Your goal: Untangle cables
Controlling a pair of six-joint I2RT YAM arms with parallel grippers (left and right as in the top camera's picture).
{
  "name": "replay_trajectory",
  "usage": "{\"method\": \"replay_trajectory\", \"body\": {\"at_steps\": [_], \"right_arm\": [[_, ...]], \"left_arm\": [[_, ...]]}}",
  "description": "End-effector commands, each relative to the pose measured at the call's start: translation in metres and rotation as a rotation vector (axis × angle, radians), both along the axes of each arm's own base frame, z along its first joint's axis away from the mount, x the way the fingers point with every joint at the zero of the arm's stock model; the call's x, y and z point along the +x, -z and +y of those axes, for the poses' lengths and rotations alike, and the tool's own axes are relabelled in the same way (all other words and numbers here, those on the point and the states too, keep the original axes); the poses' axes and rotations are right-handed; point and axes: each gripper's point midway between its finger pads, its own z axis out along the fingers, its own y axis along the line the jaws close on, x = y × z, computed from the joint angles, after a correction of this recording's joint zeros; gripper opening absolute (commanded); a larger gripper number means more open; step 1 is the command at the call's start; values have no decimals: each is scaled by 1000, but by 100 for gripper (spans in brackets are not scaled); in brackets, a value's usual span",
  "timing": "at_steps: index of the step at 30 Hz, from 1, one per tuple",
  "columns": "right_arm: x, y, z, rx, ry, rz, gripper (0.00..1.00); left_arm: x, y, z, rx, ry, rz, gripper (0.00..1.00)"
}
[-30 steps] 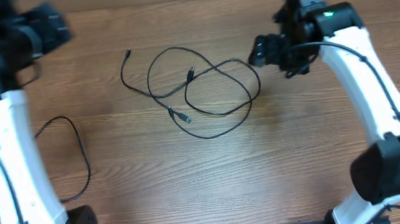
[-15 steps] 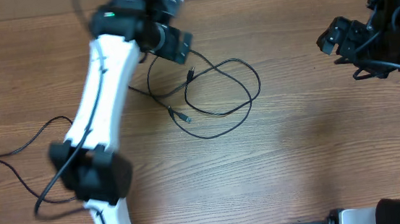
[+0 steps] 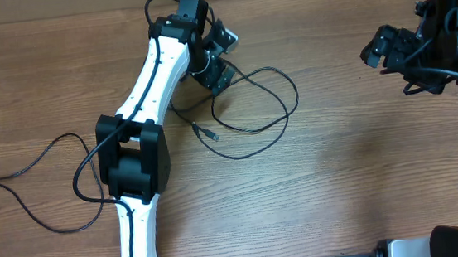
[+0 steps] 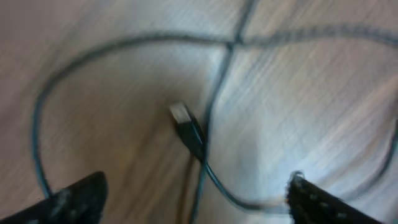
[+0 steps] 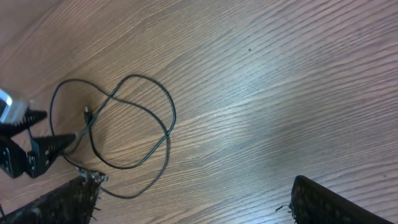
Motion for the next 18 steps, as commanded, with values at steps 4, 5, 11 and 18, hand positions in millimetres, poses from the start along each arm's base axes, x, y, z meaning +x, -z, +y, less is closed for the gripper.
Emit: {"method": "replay_trajectory", "body": {"at_steps": [4, 5, 11, 18], "right_arm": [[1, 0, 0, -9, -6, -4, 97], [1, 0, 0, -9, -6, -4, 98], [1, 0, 0, -9, -6, -4, 98], [0, 1, 0, -8, -7, 0, 98]], "left_arm": [[-28, 38, 9, 33, 61, 119, 84], [-31, 45, 11, 36, 59, 132, 84], [-40, 74, 15, 48, 57, 148, 78], [-34, 77, 13, 39, 53, 118, 62]]}}
